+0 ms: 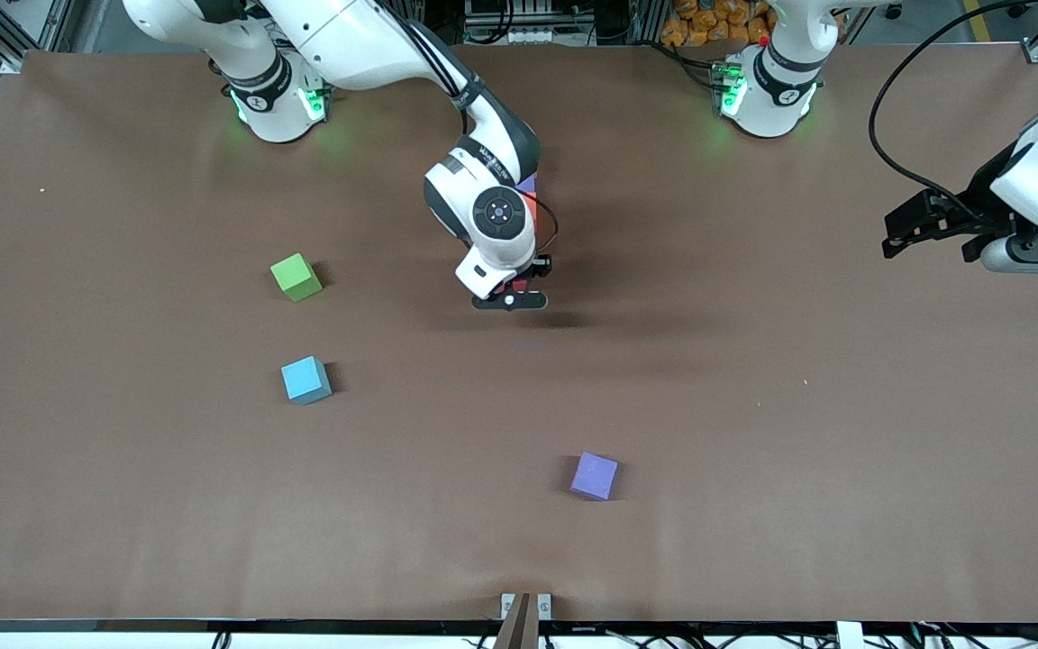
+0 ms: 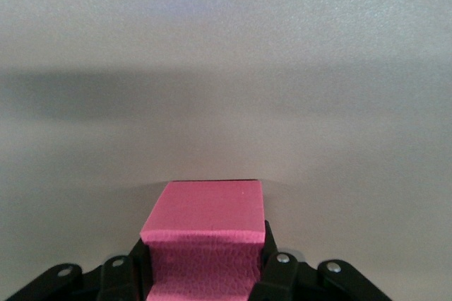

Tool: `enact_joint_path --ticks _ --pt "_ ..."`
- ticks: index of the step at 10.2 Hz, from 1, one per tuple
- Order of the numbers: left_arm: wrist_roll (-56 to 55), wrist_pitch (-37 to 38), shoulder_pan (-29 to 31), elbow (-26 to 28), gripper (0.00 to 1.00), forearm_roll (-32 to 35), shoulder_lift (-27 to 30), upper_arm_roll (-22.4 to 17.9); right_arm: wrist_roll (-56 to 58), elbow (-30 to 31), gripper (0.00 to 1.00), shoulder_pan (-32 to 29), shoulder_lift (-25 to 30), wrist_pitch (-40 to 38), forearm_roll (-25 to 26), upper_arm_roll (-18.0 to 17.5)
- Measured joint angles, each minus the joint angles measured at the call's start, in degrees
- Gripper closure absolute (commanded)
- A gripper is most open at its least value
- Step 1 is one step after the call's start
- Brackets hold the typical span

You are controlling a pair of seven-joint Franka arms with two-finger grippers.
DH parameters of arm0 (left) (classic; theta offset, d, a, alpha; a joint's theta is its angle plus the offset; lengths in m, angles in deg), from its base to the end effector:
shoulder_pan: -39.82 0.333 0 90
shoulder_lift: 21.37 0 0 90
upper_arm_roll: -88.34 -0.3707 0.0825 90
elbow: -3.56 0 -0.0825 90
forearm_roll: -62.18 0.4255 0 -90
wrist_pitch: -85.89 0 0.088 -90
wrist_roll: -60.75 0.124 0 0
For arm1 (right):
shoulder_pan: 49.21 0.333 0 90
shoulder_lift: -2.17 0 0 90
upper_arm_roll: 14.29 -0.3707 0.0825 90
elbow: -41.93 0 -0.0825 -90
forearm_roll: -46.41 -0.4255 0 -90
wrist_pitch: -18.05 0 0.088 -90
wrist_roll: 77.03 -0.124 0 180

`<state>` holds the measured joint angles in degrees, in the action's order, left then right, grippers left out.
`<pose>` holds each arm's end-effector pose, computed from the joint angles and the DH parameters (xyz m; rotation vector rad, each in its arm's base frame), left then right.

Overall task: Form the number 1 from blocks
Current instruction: 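Lower the red block after the light pink block with the right gripper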

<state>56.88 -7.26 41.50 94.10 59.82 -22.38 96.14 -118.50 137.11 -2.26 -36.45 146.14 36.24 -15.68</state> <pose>0.6041 -0.0689 0.6519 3.0950 -0.0581 0.0374 0.4848 0.5535 0.2048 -3.0941 0.0021 0.2732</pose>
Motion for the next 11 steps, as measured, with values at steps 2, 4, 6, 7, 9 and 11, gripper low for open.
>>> enact_joint_path --ticks 2,4,6,7,9,11 --pt "0.00 0.00 0.00 0.00 0.00 0.00 0.00 0.00 -0.19 0.34 1.00 0.07 0.00 1.67 -0.18 -0.05" --pt "0.00 0.00 0.00 0.00 0.00 0.00 0.00 0.00 -0.39 0.41 1.00 0.47 0.00 1.89 -0.21 -0.12" --pt "0.00 0.00 0.00 0.00 0.00 0.00 0.00 0.00 -0.58 0.55 1.00 0.87 0.01 1.89 -0.22 -0.13" --pt "0.00 0.00 0.00 0.00 0.00 0.00 0.00 0.00 -0.59 0.58 1.00 0.93 0.03 1.89 -0.22 -0.13" --pt "0.00 0.00 0.01 0.00 0.00 0.00 0.00 -0.10 -0.59 0.79 1.00 1.00 0.13 1.91 -0.22 -0.14" --pt "0.00 0.00 0.02 0.00 0.00 0.00 0.00 -0.21 -0.59 1.09 1.00 1.07 0.31 1.91 -0.22 -0.15"
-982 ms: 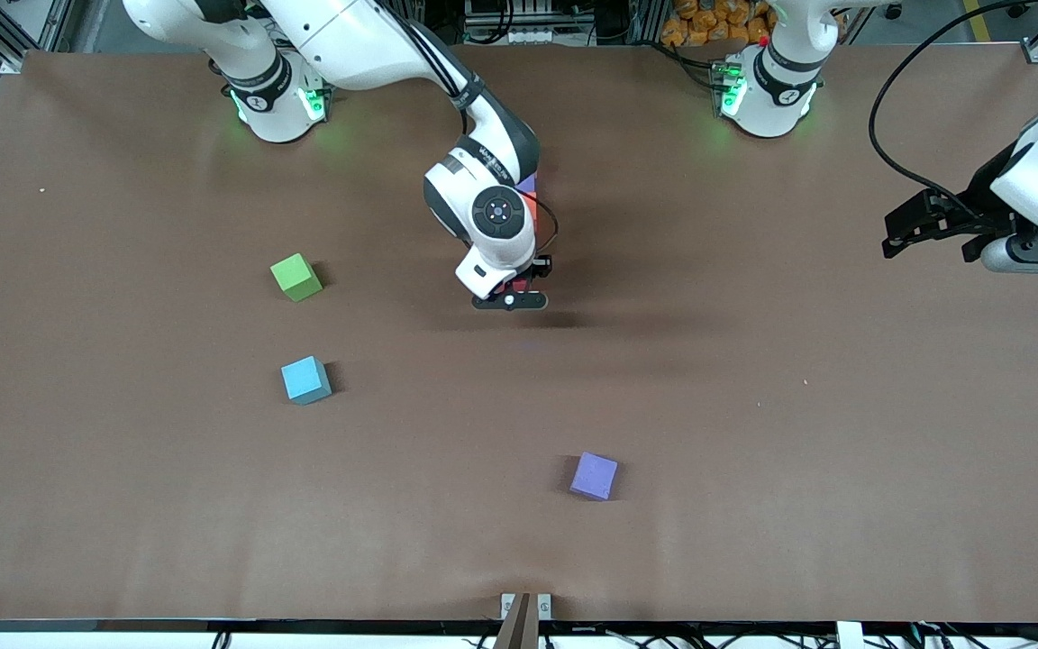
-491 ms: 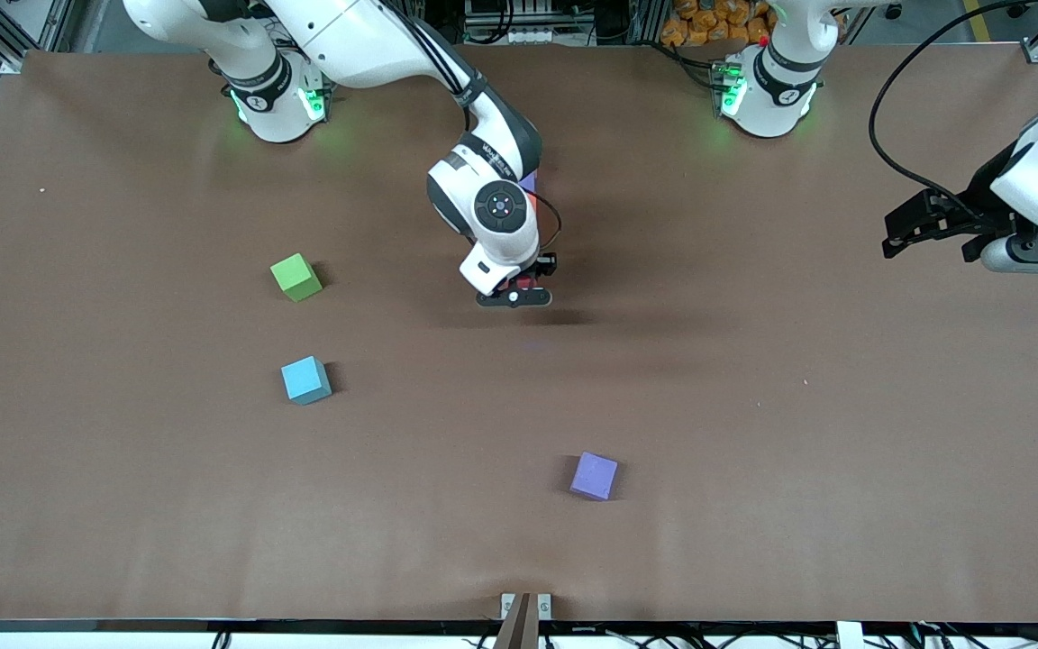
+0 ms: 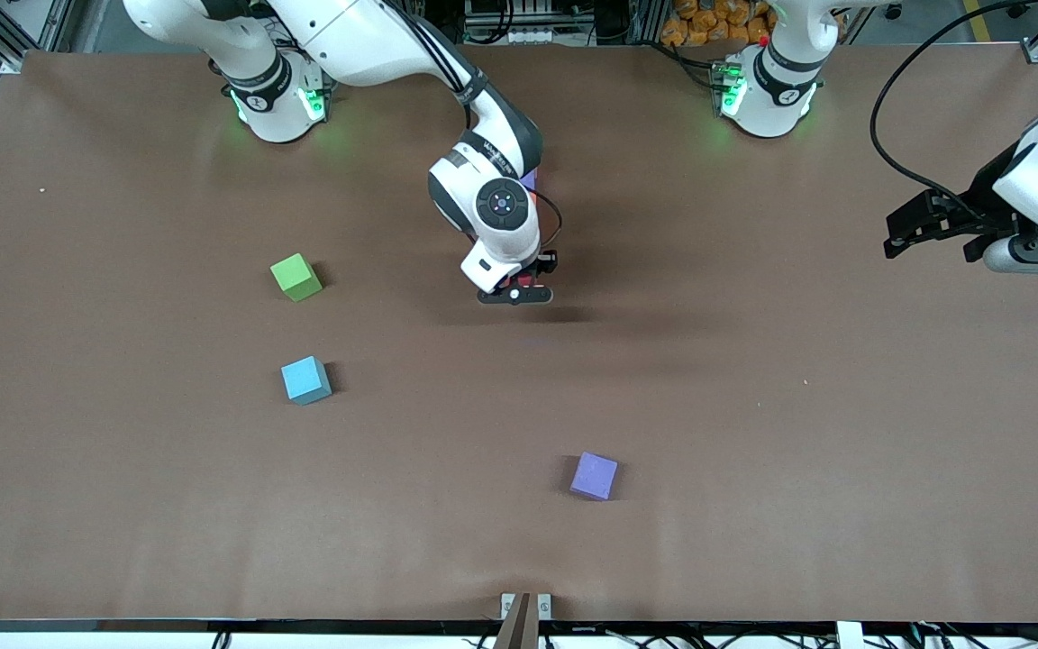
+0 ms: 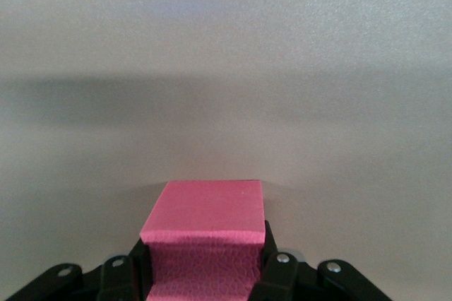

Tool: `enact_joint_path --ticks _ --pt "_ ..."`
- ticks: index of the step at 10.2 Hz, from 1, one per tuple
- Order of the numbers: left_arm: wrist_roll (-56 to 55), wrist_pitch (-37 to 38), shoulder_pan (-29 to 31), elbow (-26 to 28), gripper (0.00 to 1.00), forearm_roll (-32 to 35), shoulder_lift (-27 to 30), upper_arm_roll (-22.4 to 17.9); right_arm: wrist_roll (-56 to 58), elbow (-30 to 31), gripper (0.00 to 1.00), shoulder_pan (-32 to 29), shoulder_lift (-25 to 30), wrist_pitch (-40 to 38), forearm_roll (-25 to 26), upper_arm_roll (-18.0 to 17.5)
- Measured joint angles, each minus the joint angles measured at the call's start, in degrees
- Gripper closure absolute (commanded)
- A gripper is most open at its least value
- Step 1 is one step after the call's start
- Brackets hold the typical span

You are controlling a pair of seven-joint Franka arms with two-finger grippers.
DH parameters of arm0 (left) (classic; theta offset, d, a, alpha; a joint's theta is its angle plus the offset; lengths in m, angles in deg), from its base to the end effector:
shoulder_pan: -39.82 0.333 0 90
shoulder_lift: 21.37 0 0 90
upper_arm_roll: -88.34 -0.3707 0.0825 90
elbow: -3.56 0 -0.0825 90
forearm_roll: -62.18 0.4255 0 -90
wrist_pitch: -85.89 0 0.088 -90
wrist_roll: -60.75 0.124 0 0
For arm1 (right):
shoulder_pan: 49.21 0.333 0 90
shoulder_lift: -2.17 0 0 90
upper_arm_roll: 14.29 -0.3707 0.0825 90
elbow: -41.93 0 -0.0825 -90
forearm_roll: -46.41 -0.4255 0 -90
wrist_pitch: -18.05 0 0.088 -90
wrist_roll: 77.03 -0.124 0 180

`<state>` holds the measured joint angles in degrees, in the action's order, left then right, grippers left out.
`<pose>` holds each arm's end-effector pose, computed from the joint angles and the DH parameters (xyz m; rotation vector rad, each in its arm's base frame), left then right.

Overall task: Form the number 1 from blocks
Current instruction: 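Lower the red block after the light pink block with the right gripper, then open the right gripper to release the red block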

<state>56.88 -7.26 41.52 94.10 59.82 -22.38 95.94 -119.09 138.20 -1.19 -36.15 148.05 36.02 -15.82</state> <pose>0.6043 -0.0666 0.6519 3.0952 -0.0521 0.0376 0.4724 0.5616 0.2028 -3.0836 -0.0050 0.2536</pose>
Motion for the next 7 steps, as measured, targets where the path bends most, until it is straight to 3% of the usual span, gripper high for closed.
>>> enact_joint_path --ticks 1,2,3,7 --pt "0.00 0.00 0.01 0.00 0.00 0.00 0.00 -0.03 0.00 0.25 0.95 0.01 0.16 0.00 0.00 -0.02" --pt "0.00 0.00 0.02 0.00 0.00 0.00 0.00 -0.05 0.00 0.40 0.39 0.02 0.25 0.00 0.00 -0.03" --pt "0.00 0.00 0.03 0.00 0.00 0.00 0.00 -0.08 -0.07 0.43 0.00 0.03 0.27 0.00 -0.01 -0.04" --pt "0.00 0.00 0.07 0.00 0.00 0.01 0.00 -0.16 -2.35 0.64 0.00 0.05 0.30 -0.31 -0.09 -0.01"
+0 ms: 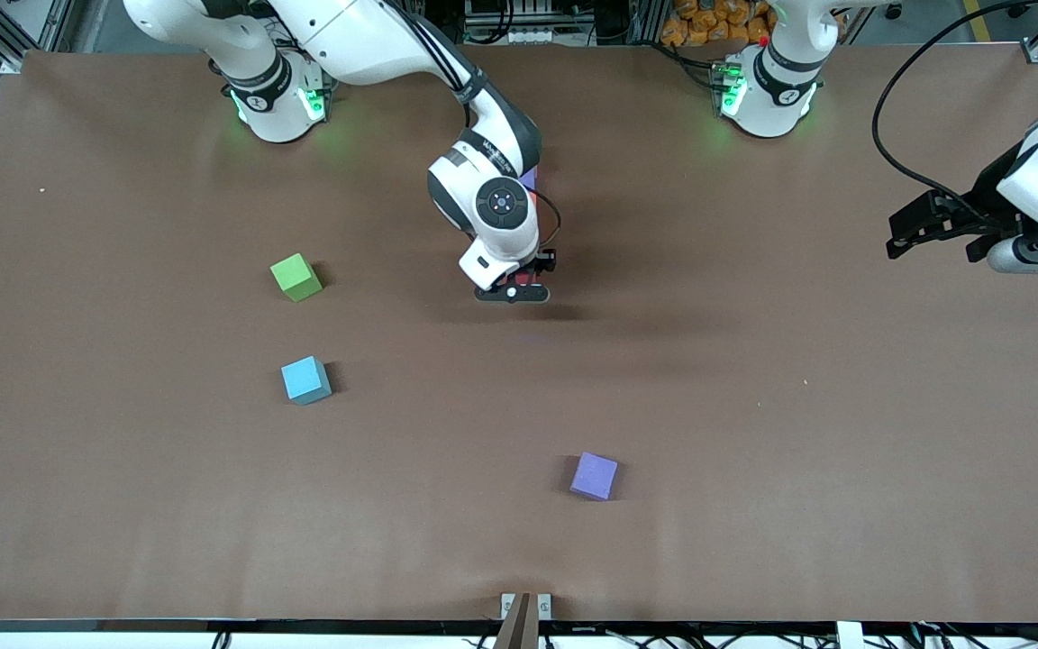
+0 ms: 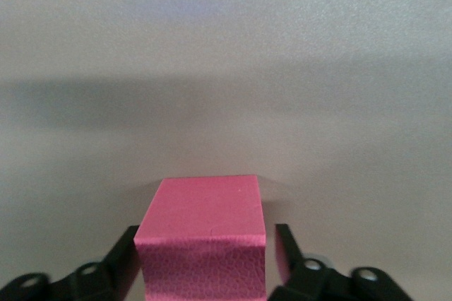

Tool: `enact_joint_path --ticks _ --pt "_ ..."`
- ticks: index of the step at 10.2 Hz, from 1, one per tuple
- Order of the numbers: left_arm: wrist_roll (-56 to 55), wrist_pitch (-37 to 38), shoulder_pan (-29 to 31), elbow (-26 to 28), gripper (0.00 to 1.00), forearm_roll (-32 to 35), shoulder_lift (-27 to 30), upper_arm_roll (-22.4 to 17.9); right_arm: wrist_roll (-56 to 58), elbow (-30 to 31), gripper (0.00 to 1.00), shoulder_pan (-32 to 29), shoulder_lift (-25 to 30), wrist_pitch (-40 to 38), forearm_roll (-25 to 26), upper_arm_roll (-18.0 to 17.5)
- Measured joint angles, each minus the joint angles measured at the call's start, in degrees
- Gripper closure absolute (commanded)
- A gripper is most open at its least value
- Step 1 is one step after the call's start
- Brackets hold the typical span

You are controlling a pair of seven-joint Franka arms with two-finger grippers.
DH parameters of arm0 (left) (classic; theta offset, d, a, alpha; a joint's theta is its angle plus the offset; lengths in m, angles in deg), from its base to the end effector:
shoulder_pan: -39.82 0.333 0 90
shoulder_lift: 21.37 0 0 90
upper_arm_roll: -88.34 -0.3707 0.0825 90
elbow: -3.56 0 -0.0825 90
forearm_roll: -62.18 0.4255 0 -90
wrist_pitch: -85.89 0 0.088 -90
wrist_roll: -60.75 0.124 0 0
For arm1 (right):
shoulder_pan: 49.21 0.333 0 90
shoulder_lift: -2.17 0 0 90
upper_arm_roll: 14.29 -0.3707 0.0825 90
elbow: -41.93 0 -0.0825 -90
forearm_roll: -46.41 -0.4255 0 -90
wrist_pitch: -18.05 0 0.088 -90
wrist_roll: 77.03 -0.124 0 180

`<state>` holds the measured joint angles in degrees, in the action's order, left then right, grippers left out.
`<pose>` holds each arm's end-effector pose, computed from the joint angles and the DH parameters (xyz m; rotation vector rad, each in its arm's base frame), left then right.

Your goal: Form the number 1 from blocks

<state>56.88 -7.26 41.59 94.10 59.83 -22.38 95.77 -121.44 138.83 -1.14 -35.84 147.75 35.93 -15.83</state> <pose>0.6046 -0.0641 0.6519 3.0956 -0.0457 0.0377 0.4690 0.5592 0.2015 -3.0924 0.0583 0.2687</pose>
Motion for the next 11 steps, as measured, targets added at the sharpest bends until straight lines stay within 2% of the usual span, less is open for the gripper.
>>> enact_joint_path --ticks 2,6,11 --pt "0.00 0.00 0.00 0.00 0.00 0.00 0.00 0.00 0.01 -1.47 0.00 -0.11 0.64 -3.06 0.01 0.57" --pt "0.00 0.00 -0.01 0.00 0.00 0.00 -0.02 0.03 0.05 -10.77 0.00 -3.16 5.01 -16.70 0.45 1.76" --pt "0.00 0.00 -0.01 0.03 0.00 0.00 -0.06 0.03 9.19 -11.93 0.00 -10.89 14.84 -25.09 7.85 3.63"
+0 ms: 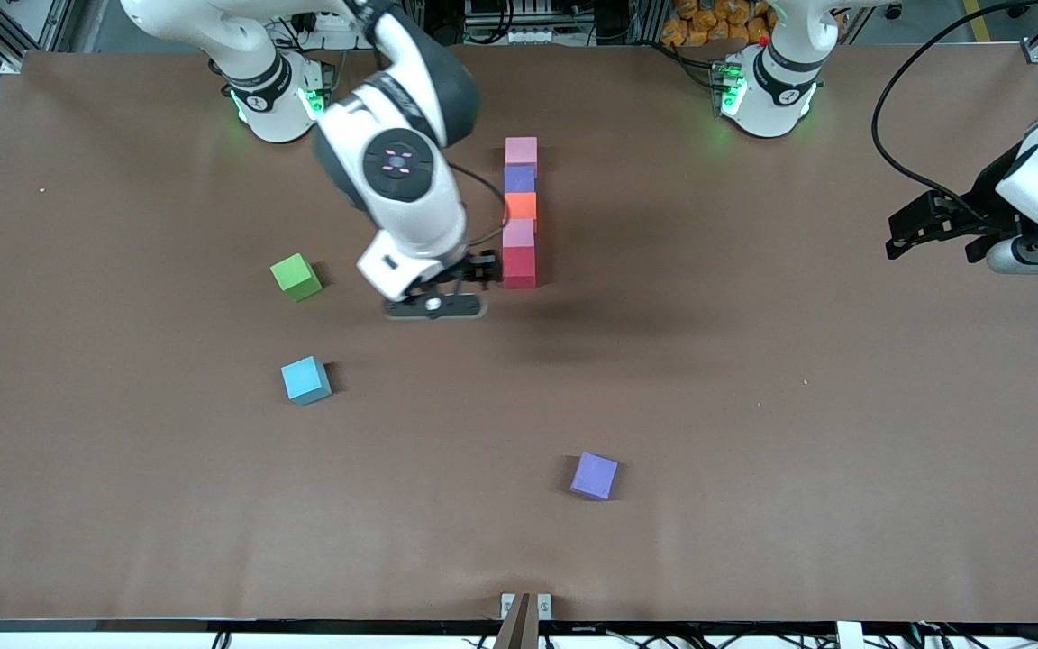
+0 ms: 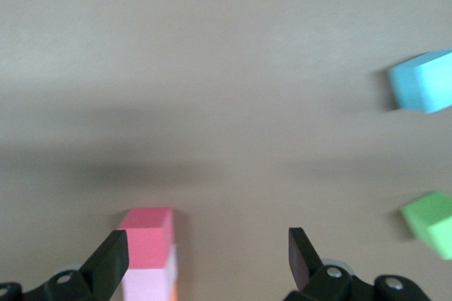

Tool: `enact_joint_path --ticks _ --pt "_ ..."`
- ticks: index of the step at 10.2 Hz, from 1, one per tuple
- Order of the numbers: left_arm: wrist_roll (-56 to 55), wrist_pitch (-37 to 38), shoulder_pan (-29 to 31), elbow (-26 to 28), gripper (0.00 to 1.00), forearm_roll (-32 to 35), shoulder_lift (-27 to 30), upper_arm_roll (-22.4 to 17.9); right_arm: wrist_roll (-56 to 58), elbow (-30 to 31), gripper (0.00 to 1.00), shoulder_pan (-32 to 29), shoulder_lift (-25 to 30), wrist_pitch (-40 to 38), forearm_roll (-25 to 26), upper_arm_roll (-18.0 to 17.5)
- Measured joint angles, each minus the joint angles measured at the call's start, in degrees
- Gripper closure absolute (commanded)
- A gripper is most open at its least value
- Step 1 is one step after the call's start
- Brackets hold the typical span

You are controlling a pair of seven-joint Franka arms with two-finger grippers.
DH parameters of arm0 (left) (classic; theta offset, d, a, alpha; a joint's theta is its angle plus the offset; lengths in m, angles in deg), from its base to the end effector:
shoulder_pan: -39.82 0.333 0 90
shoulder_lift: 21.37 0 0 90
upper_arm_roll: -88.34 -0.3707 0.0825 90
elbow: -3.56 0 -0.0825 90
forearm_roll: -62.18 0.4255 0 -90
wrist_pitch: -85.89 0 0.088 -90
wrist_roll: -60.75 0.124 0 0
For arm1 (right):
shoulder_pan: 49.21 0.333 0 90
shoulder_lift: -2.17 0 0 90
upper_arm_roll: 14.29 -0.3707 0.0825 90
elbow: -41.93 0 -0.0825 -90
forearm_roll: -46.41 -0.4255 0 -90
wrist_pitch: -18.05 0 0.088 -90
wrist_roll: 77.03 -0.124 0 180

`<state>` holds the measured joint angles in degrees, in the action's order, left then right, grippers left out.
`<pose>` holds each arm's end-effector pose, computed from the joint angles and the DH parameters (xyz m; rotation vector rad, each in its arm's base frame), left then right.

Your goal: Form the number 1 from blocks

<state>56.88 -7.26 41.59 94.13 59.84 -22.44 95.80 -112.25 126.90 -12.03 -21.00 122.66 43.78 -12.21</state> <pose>0.6049 -0.0644 0.6510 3.0958 -0.0464 0.0353 0.5940 0.4277 0.4583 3.1287 -0.0196 -0.1052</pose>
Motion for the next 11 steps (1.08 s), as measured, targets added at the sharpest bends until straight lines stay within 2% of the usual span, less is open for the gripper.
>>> enact_joint_path --ticks 3,5,8,11 --pt "0.00 0.00 0.00 0.01 0.00 0.00 -0.05 0.00 0.85 -0.15 0.00 -2.31 4.58 -2.62 1.13 3.32" --pt "0.00 0.00 0.01 0.01 0.00 0.00 -0.07 -0.01 1.19 -0.47 0.00 -5.79 8.20 -4.19 1.23 3.89" --pt "0.00 0.00 0.01 0.03 0.00 0.00 -0.08 -0.01 14.04 -0.53 0.00 -15.10 14.36 -12.08 1.22 3.78" --pt "0.00 0.00 0.01 0.06 0.00 0.00 -0.10 0.00 24.85 -0.32 0.00 -23.15 18.61 -16.58 1.20 3.76"
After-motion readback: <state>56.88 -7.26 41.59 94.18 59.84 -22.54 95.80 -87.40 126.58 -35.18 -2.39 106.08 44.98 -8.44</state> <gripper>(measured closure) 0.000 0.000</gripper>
